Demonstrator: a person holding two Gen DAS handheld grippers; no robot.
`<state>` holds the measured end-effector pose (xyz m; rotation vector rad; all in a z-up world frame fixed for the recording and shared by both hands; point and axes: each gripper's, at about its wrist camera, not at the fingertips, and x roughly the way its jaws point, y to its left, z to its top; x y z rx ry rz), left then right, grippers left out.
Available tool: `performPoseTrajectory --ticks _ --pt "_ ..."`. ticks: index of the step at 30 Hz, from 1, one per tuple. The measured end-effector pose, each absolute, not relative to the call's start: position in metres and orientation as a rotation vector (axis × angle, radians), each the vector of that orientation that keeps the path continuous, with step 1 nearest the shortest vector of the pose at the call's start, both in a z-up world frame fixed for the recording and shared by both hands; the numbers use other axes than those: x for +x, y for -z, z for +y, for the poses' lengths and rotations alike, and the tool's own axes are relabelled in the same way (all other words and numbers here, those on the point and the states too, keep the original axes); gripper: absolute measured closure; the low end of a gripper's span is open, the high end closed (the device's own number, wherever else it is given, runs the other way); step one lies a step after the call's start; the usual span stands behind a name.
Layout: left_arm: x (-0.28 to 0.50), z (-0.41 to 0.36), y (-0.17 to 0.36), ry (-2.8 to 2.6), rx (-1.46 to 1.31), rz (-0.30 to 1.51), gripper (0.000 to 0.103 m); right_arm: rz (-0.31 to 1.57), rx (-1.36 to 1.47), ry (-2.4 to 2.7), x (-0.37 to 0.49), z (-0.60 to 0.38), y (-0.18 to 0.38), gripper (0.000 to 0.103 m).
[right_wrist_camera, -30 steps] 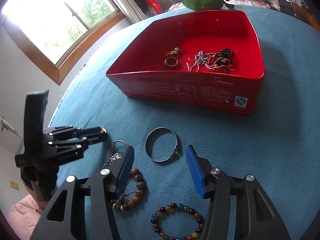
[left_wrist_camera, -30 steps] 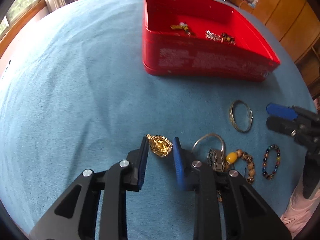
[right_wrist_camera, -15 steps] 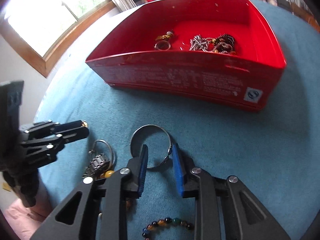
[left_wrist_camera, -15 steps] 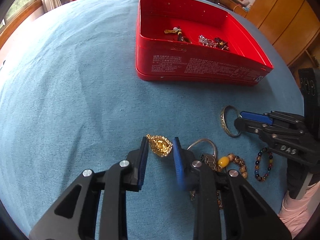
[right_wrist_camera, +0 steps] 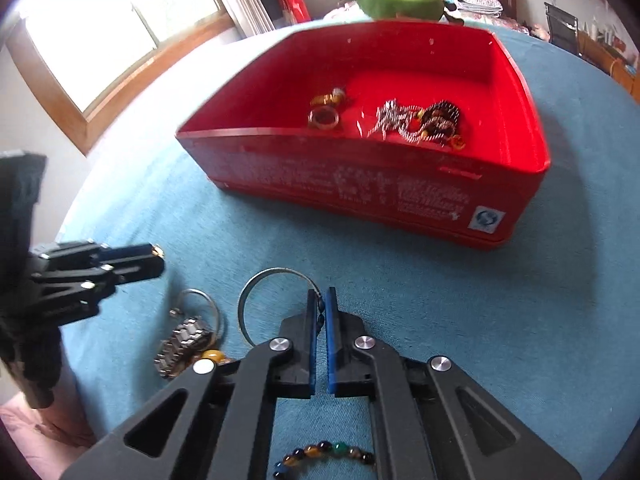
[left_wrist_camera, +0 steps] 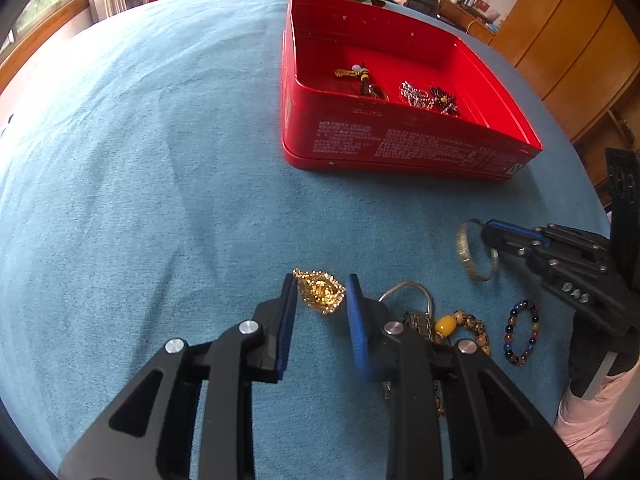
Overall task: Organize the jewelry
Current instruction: 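Close the left tool on the gold pendant while the right tool grasps the silver bangle, then carry the gold pendant and silver bangle over the red tin with both tools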
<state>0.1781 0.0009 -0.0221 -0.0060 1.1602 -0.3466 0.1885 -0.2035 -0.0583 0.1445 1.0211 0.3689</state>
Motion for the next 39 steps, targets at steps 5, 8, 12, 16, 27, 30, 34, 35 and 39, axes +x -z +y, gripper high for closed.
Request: performPoseTrajectory --ticks 5,8,12,16,27,30,34,35,39 --pt "0.177 0.002 0.015 0.353 -0.011 1.146 0.079 0.977 0.183 -0.362 0.180 -0.221 0.042 0.100" --pt "0.177 0.002 0.008 0.351 -0.012 1.134 0.079 0.957 0.186 -0.359 0.177 -0.225 0.033 0.100" --pt "0.178 0.001 -0.003 0.347 -0.004 1.115 0.079 0.941 0.185 -0.357 0.176 -0.229 0.022 0.100" --pt "0.179 -0.005 -0.017 0.354 0.012 1.088 0.079 0.919 0.170 -0.344 0.177 -0.232 0.005 0.100" --pt "0.218 -0.027 -0.065 0.394 0.003 1.020 0.079 0.874 0.166 -0.312 0.227 -0.238 -0.033 0.100" --pt "0.239 -0.037 -0.065 0.390 -0.005 1.022 0.079 0.885 0.170 -0.300 0.247 -0.238 -0.031 0.100" --pt "0.267 -0.045 -0.057 0.379 -0.025 1.043 0.079 0.916 0.188 -0.291 0.276 -0.237 -0.020 0.100" --pt "0.273 -0.046 -0.055 0.373 -0.029 1.049 0.079 0.922 0.189 -0.285 0.282 -0.237 -0.017 0.100" --pt "0.300 -0.053 -0.040 0.352 -0.039 1.073 0.079 0.948 0.187 -0.266 0.303 -0.236 -0.003 0.100"
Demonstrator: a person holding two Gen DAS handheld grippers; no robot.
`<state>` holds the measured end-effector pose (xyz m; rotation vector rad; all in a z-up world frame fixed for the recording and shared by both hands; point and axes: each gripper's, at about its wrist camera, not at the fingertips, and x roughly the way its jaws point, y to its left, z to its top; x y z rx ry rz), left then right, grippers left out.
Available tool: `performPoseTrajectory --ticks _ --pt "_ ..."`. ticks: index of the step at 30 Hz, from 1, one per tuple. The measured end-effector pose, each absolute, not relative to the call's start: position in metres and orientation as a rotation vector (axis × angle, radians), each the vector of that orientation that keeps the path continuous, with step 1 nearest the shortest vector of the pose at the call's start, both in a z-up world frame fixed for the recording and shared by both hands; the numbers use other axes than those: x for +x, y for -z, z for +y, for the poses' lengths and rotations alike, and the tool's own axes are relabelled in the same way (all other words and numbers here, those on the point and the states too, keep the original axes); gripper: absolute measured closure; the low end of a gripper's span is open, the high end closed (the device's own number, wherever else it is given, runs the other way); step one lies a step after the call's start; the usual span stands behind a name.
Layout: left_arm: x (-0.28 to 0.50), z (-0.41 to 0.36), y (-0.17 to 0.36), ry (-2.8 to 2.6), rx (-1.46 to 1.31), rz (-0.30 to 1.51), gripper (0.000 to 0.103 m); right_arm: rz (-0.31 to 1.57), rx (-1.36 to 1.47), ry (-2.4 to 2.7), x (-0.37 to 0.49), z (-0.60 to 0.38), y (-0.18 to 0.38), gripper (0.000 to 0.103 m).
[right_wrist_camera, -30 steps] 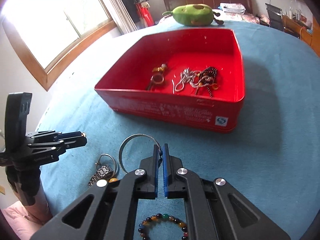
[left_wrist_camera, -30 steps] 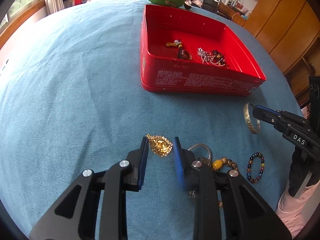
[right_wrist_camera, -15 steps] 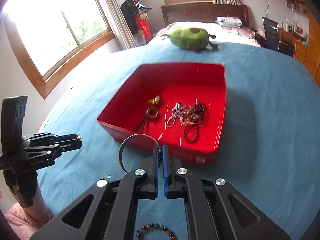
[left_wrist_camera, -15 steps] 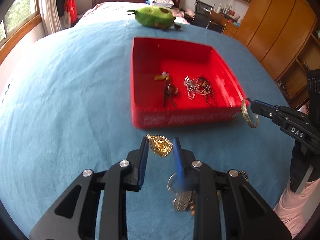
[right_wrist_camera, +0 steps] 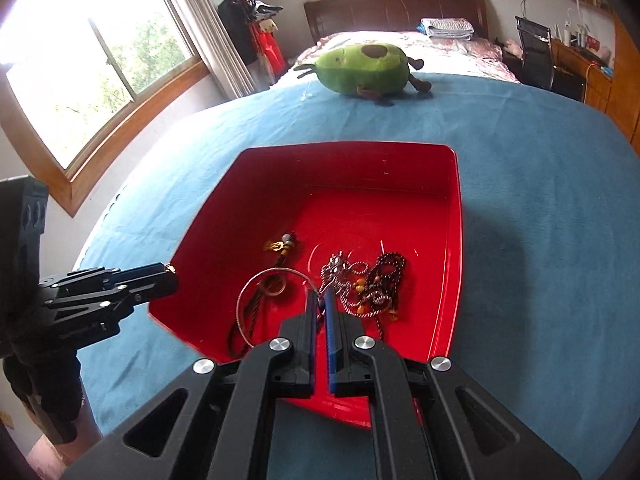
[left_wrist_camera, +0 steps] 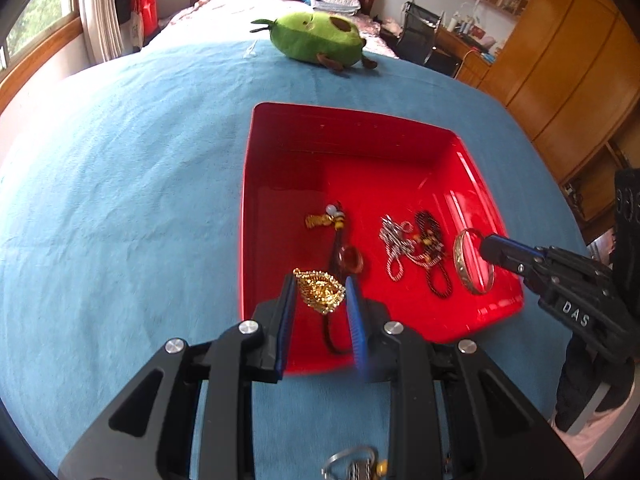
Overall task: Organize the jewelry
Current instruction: 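Carry the gold pendant and silver bangle over the red tin with both tools, then open both tools to drop the pendant and bangle into the tin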
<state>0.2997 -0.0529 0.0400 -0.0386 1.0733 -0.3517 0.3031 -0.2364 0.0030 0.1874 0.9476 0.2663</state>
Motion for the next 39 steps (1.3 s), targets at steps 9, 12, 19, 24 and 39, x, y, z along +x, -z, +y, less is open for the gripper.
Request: performPoseTrajectory --ticks 9,12,19,24,39 --pt "0.341 -0.069 -0.004 0.321 -0.010 1.136 0.079 1.017 0.155 -0.247 0.334 -0.224 0.028 0.100" --pt "0.345 -0.072 -0.001 0.310 0.009 1.128 0.079 1.032 0.144 -0.241 0.338 -0.222 0.034 0.100" --pt "0.345 -0.074 -0.001 0.312 0.015 1.129 0.078 1.057 0.123 -0.240 0.339 -0.213 0.040 0.095" --pt "0.342 -0.072 -0.006 0.316 0.004 1.124 0.075 1.037 0.141 -0.238 0.332 -0.217 0.032 0.089" --pt "0.254 -0.051 -0.089 0.341 -0.025 0.857 0.021 0.786 0.162 -0.167 0.257 -0.240 -0.046 0.026"
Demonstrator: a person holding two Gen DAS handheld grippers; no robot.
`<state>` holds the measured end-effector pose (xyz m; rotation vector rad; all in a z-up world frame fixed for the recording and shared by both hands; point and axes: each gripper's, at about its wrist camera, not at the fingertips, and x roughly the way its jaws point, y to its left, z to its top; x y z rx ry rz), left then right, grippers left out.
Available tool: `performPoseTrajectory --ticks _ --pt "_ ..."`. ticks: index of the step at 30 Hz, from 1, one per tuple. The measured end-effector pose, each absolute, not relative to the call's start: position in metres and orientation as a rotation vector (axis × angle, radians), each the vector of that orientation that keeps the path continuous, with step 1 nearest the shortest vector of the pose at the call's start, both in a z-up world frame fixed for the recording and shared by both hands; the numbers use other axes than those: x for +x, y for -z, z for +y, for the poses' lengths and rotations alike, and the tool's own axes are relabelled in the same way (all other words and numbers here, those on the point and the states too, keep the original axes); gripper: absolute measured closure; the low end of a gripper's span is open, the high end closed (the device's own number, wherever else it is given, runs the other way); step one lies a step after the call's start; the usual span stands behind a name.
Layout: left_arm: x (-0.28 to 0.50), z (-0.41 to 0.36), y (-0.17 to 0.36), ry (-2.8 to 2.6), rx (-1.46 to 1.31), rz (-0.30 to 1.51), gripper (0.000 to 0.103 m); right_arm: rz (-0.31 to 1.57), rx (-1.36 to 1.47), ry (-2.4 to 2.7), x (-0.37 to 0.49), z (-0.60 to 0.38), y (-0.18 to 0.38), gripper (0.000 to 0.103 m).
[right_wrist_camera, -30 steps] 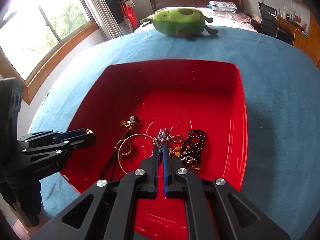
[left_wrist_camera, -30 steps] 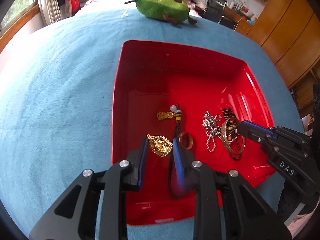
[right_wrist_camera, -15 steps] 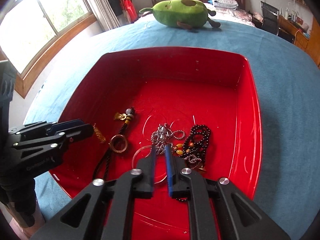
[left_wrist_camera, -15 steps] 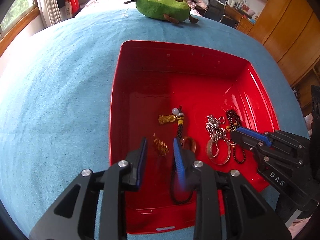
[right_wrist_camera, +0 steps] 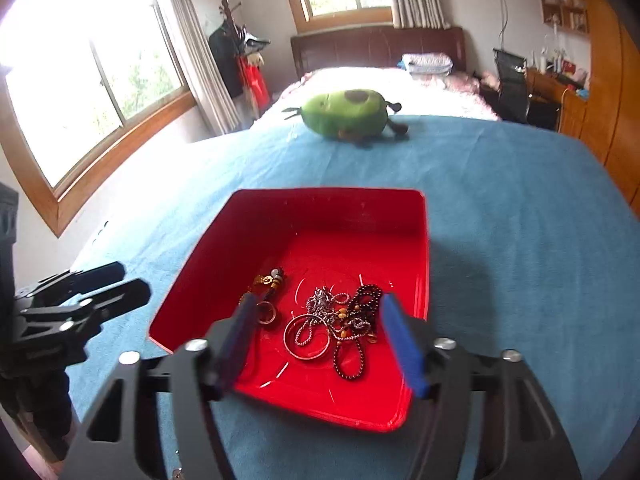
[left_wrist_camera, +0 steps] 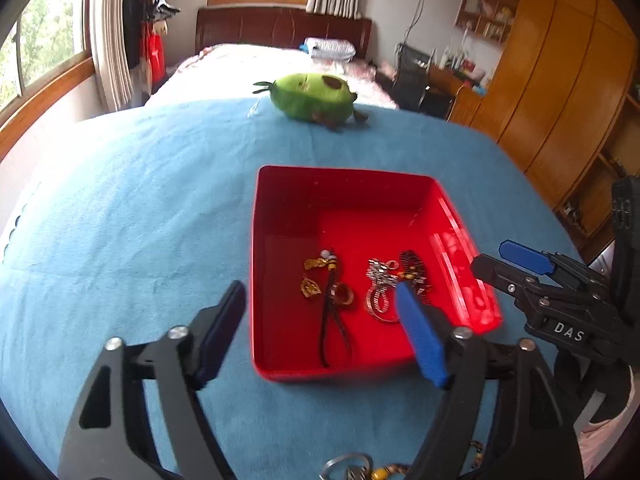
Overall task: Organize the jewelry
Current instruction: 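Open both tools to drop the pendant and bangle into the tin, then move both open tools back toward the keyring and silver watch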
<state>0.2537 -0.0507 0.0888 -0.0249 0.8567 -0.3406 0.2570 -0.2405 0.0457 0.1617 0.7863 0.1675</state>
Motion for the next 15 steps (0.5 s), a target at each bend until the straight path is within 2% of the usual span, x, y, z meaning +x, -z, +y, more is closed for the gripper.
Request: performPoseTrajectory --ticks 1,3,15 --pt "0.247 -0.050 -0.091 0.341 -0.025 0.844 0.017 0.787 0.159 -0.160 0.253 -0.241 -0.048 0.016" --pt "0.236 -0.048 -0.095 0.335 -0.020 0.822 0.014 0.790 0.151 -0.141 0.244 -0.240 -0.052 0.005" --pt "0.183 -0.020 -0.088 0.239 0.009 0.755 0.007 0.783 0.102 -0.106 0.187 -0.237 -0.048 0.004"
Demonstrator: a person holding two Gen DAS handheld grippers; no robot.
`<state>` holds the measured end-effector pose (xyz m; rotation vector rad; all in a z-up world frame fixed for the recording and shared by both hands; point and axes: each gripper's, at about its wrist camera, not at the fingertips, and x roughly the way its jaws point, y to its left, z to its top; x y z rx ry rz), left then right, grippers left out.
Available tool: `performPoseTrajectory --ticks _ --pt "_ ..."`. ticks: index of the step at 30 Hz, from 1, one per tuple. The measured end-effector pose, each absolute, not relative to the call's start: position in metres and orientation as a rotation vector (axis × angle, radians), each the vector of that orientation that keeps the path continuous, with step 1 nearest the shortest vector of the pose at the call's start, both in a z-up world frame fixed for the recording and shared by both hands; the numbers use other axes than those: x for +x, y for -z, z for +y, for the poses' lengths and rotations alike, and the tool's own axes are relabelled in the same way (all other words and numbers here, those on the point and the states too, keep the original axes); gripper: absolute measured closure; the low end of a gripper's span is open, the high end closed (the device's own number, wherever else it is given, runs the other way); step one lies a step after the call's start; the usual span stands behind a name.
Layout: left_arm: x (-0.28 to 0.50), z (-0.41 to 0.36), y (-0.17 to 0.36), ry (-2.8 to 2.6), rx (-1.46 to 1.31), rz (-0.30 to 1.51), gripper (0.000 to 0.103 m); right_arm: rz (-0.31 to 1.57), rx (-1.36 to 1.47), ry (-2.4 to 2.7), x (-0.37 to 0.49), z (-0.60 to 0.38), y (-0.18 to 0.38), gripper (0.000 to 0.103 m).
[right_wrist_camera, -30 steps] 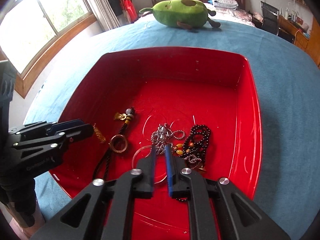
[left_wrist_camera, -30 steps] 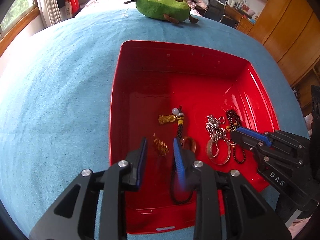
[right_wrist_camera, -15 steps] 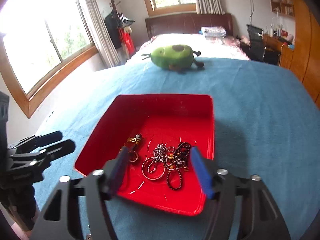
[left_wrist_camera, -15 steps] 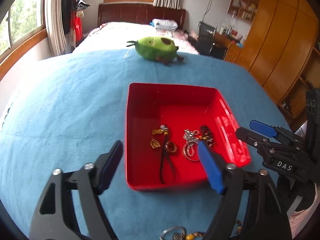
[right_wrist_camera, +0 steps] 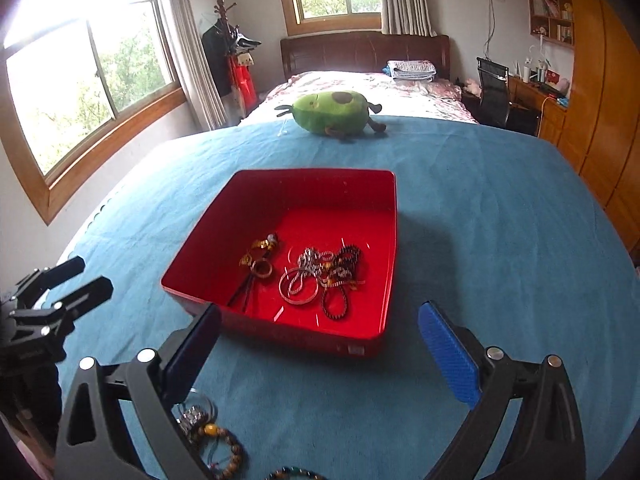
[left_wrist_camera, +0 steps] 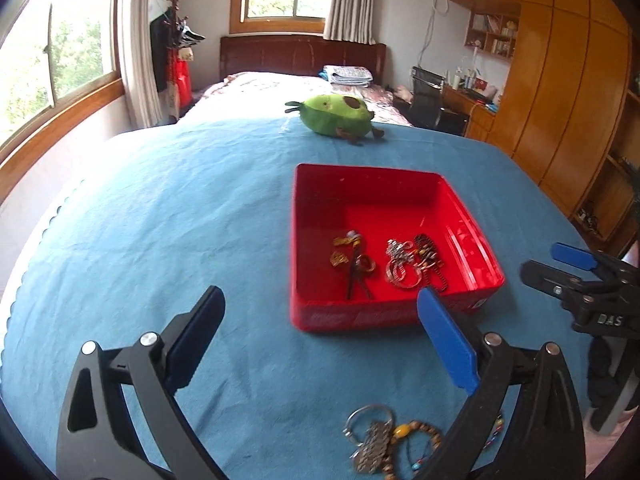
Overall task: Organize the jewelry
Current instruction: 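Move both open tools back toward the keyring and silver watch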
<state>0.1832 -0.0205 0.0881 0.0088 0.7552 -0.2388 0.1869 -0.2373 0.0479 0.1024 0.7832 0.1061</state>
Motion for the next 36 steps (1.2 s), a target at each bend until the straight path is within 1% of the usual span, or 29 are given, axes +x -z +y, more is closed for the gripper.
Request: performPoseTrajectory --ticks 7,16,26,36 --pt "0.168 0.001 -0.054 0.201 -0.018 0.828 0.006 0.791 0.160 -0.131 0.162 -0.243 -0.025 0.004" --pt "0.146 0.011 -0.014 0.194 -0.009 0.908 0.006 0.872 0.245 -0.175 0.145 -0.245 0.011 0.004" --pt "0.142 0.012 0.009 0.198 0.014 0.982 0.006 0.955 0.269 -0.187 0.130 -0.242 0.035 0.004" --pt "0.155 -0.001 0.017 0.234 0.057 1.045 0.007 0.945 0.250 -0.234 0.123 -0.234 0.035 0.004"
